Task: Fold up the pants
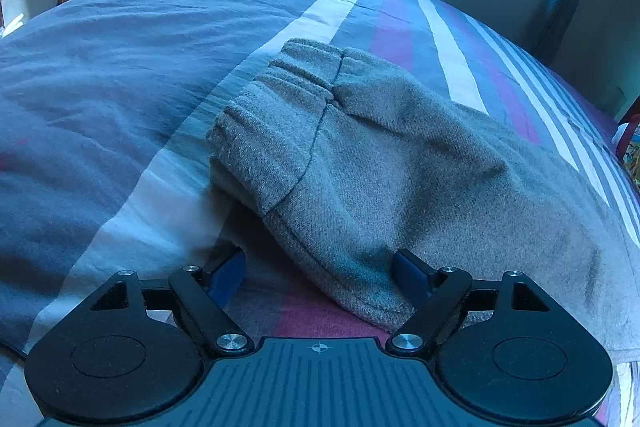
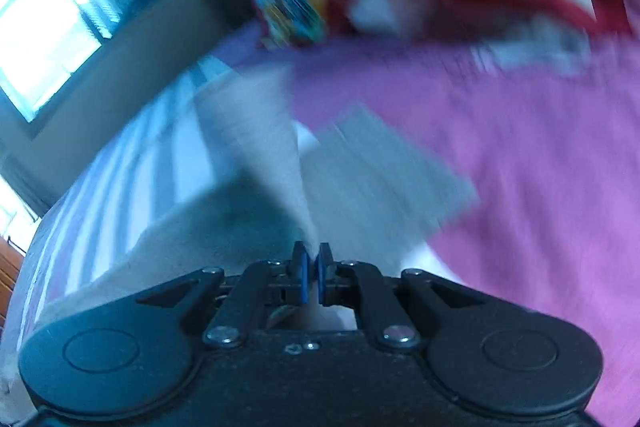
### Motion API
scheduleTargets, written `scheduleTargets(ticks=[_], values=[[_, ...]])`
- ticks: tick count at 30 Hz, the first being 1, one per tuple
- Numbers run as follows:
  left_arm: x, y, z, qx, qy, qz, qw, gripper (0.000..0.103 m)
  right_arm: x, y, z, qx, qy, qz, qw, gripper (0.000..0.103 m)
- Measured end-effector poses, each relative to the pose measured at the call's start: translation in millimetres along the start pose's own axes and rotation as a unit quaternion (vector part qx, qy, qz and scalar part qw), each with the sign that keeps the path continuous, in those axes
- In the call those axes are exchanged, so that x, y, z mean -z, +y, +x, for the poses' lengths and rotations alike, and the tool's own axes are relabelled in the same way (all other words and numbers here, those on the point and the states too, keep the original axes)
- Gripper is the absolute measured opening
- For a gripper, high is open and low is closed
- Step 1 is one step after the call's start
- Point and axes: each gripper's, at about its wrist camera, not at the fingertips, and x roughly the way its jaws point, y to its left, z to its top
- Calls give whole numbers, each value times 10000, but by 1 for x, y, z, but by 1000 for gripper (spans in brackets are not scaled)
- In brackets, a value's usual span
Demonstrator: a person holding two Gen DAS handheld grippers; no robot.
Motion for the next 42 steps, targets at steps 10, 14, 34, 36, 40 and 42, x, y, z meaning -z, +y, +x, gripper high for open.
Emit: scheduleTargets(ticks=[10, 14, 34, 36, 40, 42], values=[[0, 0, -1, 2, -20, -60, 10000, 82, -4, -28, -6, 32, -376, 676, 9970, 5], [-1, 6, -26, 10, -396, -266, 9989, 82, -4, -17, -7, 285, -337, 400, 9982, 30], [-19, 62, -1, 378, -633, -1496, 9860, 81, 69, 396, 193, -3326, 2173, -3532, 8470, 44], [-21, 59, 2, 446, -616, -1355, 9879, 65, 85, 407, 203, -3280, 2313, -3668, 8392, 43], [-23, 53, -1, 489, -718, -1158, 9895, 51, 89, 409, 207, -3616, 2665, -3779, 8096, 24], [-22, 50, -5, 483, -812, -1107, 9894, 51, 89, 408, 200, -3875, 2791, -3994, 7826, 11]])
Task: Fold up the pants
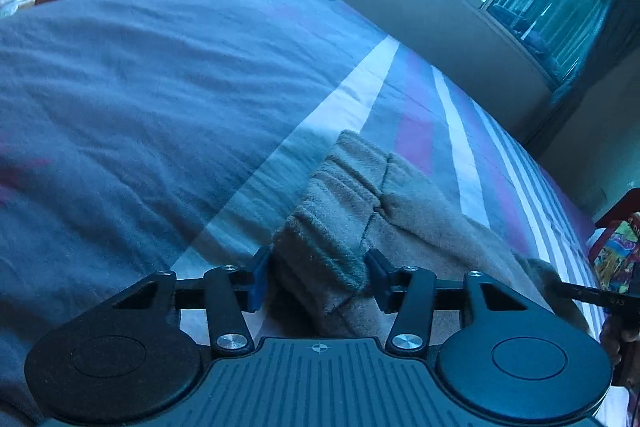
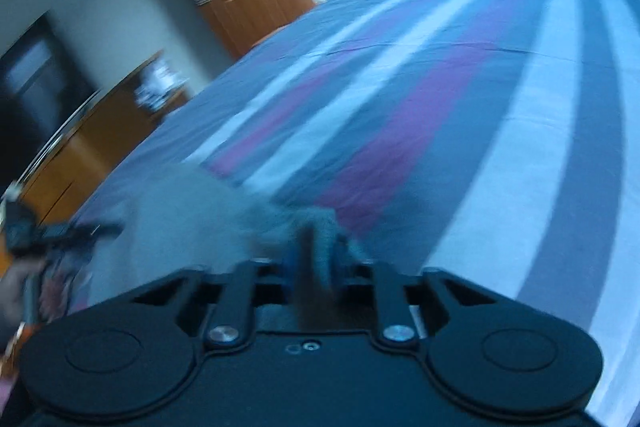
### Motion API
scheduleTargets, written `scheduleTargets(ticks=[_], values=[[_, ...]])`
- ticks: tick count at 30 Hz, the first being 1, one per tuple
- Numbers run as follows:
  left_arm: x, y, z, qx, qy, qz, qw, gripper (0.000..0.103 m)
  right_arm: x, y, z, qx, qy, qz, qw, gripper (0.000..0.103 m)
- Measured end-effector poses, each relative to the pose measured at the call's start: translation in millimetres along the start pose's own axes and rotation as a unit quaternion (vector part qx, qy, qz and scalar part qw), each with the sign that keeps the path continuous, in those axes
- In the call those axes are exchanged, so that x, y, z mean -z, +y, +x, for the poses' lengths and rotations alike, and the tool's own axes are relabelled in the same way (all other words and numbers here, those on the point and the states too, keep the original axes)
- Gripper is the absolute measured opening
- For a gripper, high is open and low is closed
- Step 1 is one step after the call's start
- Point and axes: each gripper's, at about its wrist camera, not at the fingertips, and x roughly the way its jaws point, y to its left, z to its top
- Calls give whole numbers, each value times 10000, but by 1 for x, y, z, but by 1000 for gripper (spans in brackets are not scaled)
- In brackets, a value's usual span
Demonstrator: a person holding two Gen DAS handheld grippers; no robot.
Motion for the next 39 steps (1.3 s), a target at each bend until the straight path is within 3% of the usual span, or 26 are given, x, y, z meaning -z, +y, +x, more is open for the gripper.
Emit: scheduleTargets(ticks=[2, 3, 6, 7, 9, 11, 13, 14, 17, 19, 21, 23, 25, 29, 31, 32, 34, 35, 39], values=[[1, 2, 0, 27, -33, -40, 10000, 51, 0, 2, -2, -213, 133, -110, 9996, 12], [0, 5, 2, 69, 9, -162, 9998, 53, -2, -2, 0, -268, 167, -64, 9995, 18], [0, 14, 8, 257, 165, -432, 9986, 60, -12, -11, 15, -190, 236, 238, 9993, 26], [1, 14, 8, 272, 145, -425, 9986, 55, -14, -12, 22, -185, 280, 353, 9988, 25], [0, 21, 4, 457, -128, -654, 9967, 33, -17, -9, 31, -219, 287, 349, 9987, 7], [1, 26, -8, 511, -433, -823, 9944, 31, -21, 5, 24, -38, -147, 38, 9999, 6], [7, 26, -6, 364, -353, -588, 9970, 31, -23, 13, 5, -99, -736, 61, 9972, 5], [11, 30, -1, 329, -253, -636, 9971, 32, -21, 10, 6, 42, -714, 114, 9974, 5], [10, 33, 2, 279, -209, -650, 9973, 47, -5, 4, 37, 649, 15, -65, 9979, 6], [6, 28, -6, 19, -280, -413, 9988, 68, 0, 5, 36, 784, -123, 86, 9968, 11], [2, 28, -24, -292, -463, -371, 9978, 69, 2, 12, 20, 1007, -412, 290, 9936, 21], [0, 26, -52, -374, -938, -306, 9944, 69, 12, 31, -13, 1351, -949, 96, 9862, 21], [1, -7, -61, -326, -1136, 249, 9927, 69, 29, 52, -39, 1656, -1230, -70, 9785, 20], [9, -85, -13, 252, -583, 1200, 9907, 69, 64, 88, -36, 1883, -1219, -173, 9744, 24], [15, -113, 20, 232, -284, 1587, 9866, 69, 71, 98, -23, 1840, -1240, -8, 9751, 42], [17, -118, 34, 149, -93, 1659, 9860, 69, 74, 100, -17, 1829, -1229, 96, 9754, 51], [25, -118, 59, -234, 241, 1776, 9835, 69, 80, 95, -14, 1946, -1220, 106, 9732, 48], [29, -117, 61, -214, 212, 1844, 9824, 69, 82, 91, -12, 2182, -1086, 204, 9696, 46], [33, -105, 50, -109, 101, 1894, 9818, 69, 117, 38, -92, 2962, -1356, 920, 9410, 48]])
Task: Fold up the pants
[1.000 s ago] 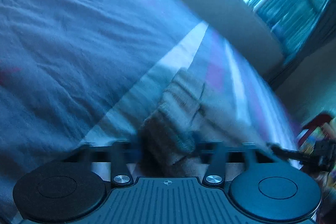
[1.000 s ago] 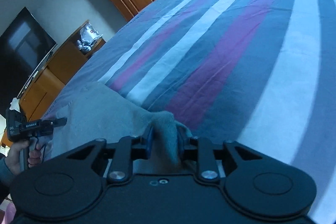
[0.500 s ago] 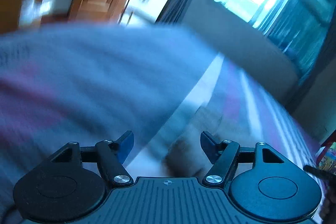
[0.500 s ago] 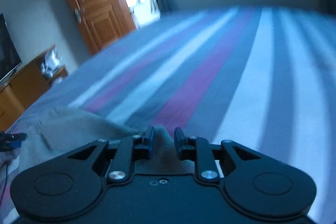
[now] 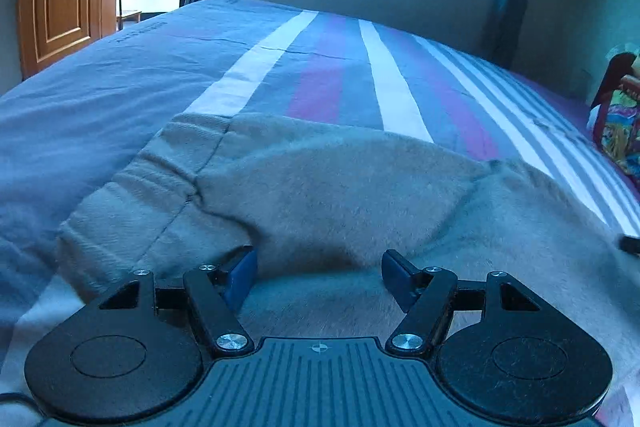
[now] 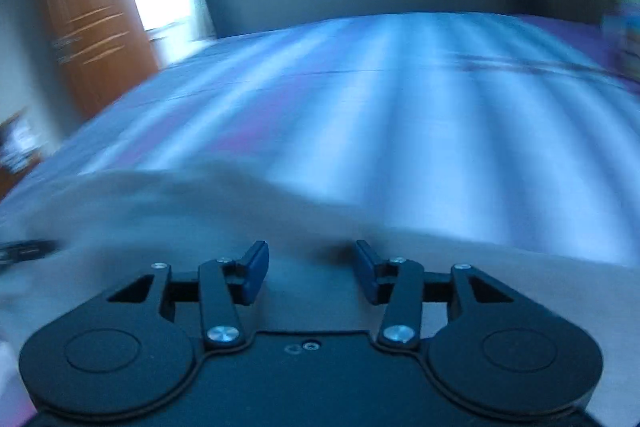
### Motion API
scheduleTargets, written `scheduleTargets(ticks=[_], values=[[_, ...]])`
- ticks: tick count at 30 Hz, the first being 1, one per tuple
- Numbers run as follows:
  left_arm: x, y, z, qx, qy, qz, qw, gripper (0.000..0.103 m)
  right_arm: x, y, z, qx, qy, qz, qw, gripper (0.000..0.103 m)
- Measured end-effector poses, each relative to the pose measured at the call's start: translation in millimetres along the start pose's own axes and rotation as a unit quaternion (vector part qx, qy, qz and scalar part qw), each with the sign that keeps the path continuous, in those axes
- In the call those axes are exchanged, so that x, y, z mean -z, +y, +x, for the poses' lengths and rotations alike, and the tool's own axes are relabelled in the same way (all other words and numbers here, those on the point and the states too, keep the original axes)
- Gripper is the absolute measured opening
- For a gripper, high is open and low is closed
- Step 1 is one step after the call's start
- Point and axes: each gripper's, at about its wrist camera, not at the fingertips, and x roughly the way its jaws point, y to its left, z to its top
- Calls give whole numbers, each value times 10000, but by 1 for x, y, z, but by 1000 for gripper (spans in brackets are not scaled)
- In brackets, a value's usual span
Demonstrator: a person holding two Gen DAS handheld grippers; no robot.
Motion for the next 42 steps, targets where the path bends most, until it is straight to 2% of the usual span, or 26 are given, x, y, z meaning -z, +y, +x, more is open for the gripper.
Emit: scheduleTargets(ticks=[2, 5, 7, 9, 10, 11, 13, 15, 17, 19, 22, 26, 28, 29, 32, 33, 34, 35, 37, 38, 39, 40, 41, 42], values=[[1, -1, -3, -2, -7, 20, 10000, 69, 11, -59, -32, 508, -124, 193, 9984, 48], [4, 2, -8, -68, -2, 18, 10000, 69, 26, -152, -86, 1232, -263, 697, 9896, 45], [6, 0, -13, -104, 17, -6, 9999, 69, 34, -200, -118, 1925, -338, 1031, 9753, 50], [12, -2, -26, -149, 49, 56, 9999, 69, 45, -238, -148, 2565, -392, 1530, 9536, 51], [14, -2, -32, -170, 40, 73, 9998, 69, 52, -251, -163, 2559, -442, 1841, 9480, 50], [17, -1, -37, -175, 14, 71, 9998, 69, 59, -263, -184, 2372, -609, 2180, 9447, 51], [22, 3, -42, -206, 71, 39, 9998, 70, 75, -270, -224, 1990, -1093, 2537, 9403, 51], [30, 7, -43, -164, 110, -50, 9998, 70, 97, -274, -258, 1692, -1480, 2919, 9296, 52], [34, 6, -42, -197, 102, -33, 9997, 70, 117, -278, -271, 1426, -1597, 3347, 9177, 50], [35, 2, -40, -217, 117, 66, 9997, 80, 130, -281, -266, 1216, -1566, 3606, 9114, 45], [35, -5, -35, -270, 173, 179, 9993, 87, 142, -288, -257, 1021, -1461, 3938, 9017, 37], [34, -7, -34, -299, 178, 103, 9993, 88, 144, -300, -239, 1001, -1235, 4413, 8831, 33], [35, -7, -34, -289, 164, 93, 9994, 88, 144, -301, -238, 979, -1254, 4449, 8813, 32], [35, -6, -34, -277, 163, 90, 9994, 88, 143, -301, -236, 1013, -1262, 4424, 8821, 8], [35, -5, -34, -247, 183, 112, 9995, 88, 140, -291, -251, 1013, -1655, 4167, 8881, 8], [35, -5, -34, -236, 188, 117, 9995, 88, 140, -290, -251, 1111, -1645, 4096, 8904, 8], [35, -4, -33, -226, 196, 118, 9995, 88, 142, -293, -245, 1216, -1457, 4118, 8913, 8], [35, -4, -34, -222, 203, 116, 9995, 88, 146, -299, -237, 1279, -1187, 4242, 8886, 8], [35, -4, -34, -212, 207, 123, 9995, 88, 149, -298, -241, 1143, -1304, 4344, 8839, 16], [35, -4, -34, -204, 199, 132, 9995, 88, 149, -294, -249, 1143, -1446, 4323, 8827, 25], [36, -3, -34, -199, 189, 121, 9996, 88, 151, -290, -254, 1216, -1547, 4343, 8790, 48], [37, -3, -33, -202, 178, 92, 9996, 89, 154, -289, -255, 1295, -1533, 4421, 8742, 61], [37, -4, -32, -215, 172, 85, 9996, 89, 156, -292, -251, 1253, -1483, 4508, 8713, 62], [37, -5, -31, -234, 171, 89, 9995, 90, 156, -295, -245, 1171, -1376, 4569, 8710, 58]])
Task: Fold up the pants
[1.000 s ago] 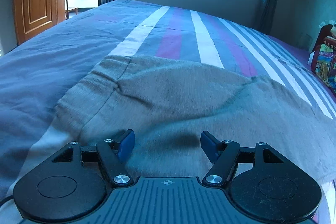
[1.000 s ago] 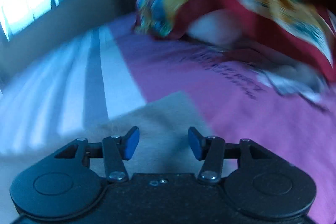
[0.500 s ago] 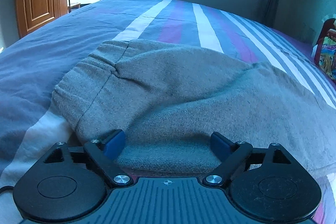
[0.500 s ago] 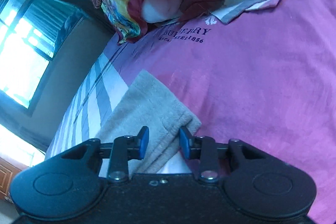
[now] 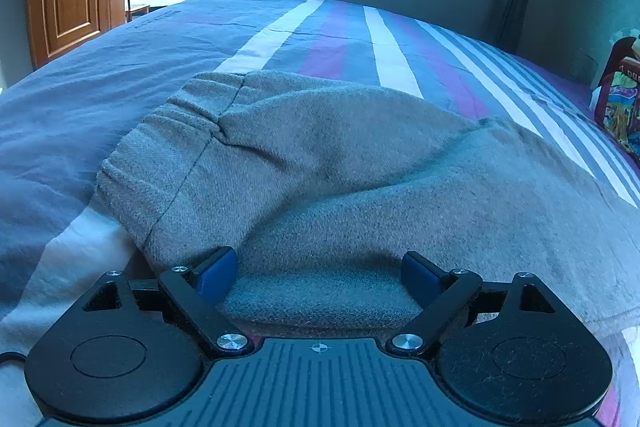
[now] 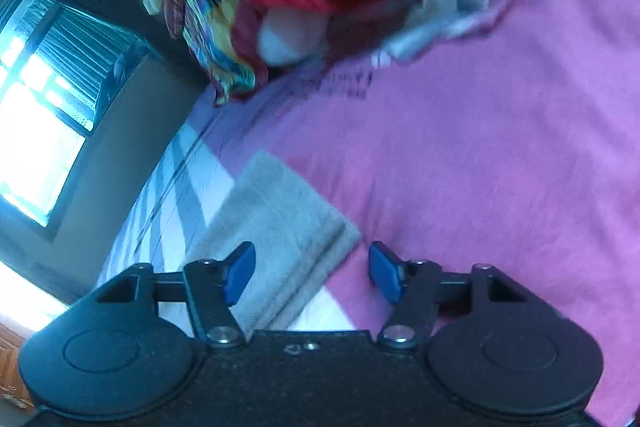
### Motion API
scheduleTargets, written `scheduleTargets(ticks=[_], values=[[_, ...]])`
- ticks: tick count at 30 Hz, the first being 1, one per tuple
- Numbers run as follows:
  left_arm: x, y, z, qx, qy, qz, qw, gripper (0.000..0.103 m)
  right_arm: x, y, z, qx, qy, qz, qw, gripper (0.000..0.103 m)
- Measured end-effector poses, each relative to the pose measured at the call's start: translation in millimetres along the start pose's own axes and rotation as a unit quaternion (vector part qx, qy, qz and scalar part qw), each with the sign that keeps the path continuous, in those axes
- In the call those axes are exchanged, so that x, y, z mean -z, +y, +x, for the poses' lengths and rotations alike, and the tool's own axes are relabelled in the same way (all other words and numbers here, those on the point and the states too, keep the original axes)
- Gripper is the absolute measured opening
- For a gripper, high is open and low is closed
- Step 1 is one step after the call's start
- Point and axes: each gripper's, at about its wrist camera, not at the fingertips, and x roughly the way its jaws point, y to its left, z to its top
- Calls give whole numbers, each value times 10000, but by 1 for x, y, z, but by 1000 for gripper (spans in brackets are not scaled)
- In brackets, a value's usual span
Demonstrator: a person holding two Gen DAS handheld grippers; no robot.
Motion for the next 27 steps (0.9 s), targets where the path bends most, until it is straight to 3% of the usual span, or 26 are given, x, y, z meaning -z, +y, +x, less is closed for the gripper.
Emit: scheduleTargets(ticks=[1, 2, 3, 4, 7, 9, 10, 11, 12, 13, 15, 18, 19, 21, 23, 25, 27], values=[[0, -1, 1, -23, 4, 7, 10000, 91, -1, 3, 6, 101, 49, -75, 9999, 53], [0, -2, 1, -46, 11, 22, 10000, 91, -2, 7, 12, 182, 91, -173, 9996, 38], [0, -3, 1, -51, 17, 35, 10000, 91, -4, 14, 20, 256, 203, -280, 9991, 15], [0, -2, 0, -38, 23, 36, 10000, 91, -6, 21, 26, 228, 289, -390, 9986, 14], [0, -2, -1, -8, 15, 88, 10000, 91, -4, 46, -8, -298, -552, -984, 9932, 13], [2, -1, 0, 5, -11, 102, 9999, 91, 3, 48, -21, -134, -811, -1259, 9886, 13], [1, -2, 0, -14, 1, 133, 9999, 91, 7, 42, -15, 136, -752, -1354, 9878, 14], [-1, -3, -1, -28, 39, 194, 9998, 91, 12, 28, 1, 542, -429, -1316, 9889, 19], [-6, -4, -5, -57, 60, 260, 9996, 91, 13, 15, 12, 659, -150, -1098, 9916, 20], [-11, -5, -14, -113, -44, 265, 9996, 91, 13, 9, 8, 496, -231, -933, 9941, 24], [-23, -12, -36, -38, -573, 319, 9978, 91, 15, 20, -14, 616, -689, -1115, 9895, 42], [-44, -36, -37, 214, -804, 602, 9947, 91, 19, 51, -40, 394, -1232, -1997, 9713, 41], [-49, -48, -28, 159, -758, 818, 9936, 91, 21, 61, -42, 325, -1292, -2192, 9665, 41], [-54, -69, -2, -106, -603, 1183, 9911, 91, 22, 79, -29, 23, -1014, -2360, 9665, 40], [-55, -76, 29, -67, -303, 1237, 9918, 91, 31, 98, -12, -67, -773, -2641, 9614, 40], [-52, -70, 59, -89, 191, 1132, 9933, 93, 40, 113, 10, -89, -482, -2950, 9542, 48], [-54, -52, 64, 32, 247, 763, 9968, 95, 47, 119, 43, 83, 89, -3247, 9457, 68]])
